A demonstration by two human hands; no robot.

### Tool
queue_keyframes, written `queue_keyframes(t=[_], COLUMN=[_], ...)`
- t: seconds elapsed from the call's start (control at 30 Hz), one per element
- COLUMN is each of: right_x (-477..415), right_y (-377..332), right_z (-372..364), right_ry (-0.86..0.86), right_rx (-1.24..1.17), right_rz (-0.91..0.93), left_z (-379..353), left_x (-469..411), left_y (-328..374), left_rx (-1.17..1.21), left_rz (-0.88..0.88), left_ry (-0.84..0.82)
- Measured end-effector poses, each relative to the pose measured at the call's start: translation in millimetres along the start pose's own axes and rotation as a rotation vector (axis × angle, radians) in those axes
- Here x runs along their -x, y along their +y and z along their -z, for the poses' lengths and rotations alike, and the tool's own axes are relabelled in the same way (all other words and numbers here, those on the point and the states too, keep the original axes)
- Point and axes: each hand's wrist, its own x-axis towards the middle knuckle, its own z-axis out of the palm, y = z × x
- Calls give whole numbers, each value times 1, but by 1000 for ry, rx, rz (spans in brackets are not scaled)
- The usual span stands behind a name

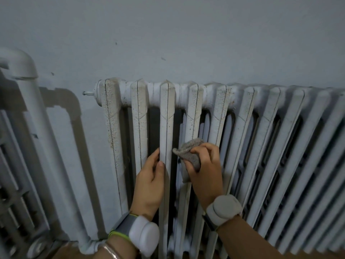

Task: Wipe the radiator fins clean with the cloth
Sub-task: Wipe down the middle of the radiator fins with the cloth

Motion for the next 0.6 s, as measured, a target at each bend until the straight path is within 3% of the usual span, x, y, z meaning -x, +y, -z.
queue_keyframes(t=[0.37,0.5,0.6], right_x=[33,9,-17], right_y=[31,4,-27], right_z=[9,20,26], right_ry=[-303,-191,34], right_rx=[213,168,152], right_rz=[119,92,229], left_z=[-1,-2,-2], left_x=[4,2,1], left_y=[7,7,6], left_rx=[55,83,108], left_rz=[44,58,47], left_ry=[-32,-30,-24])
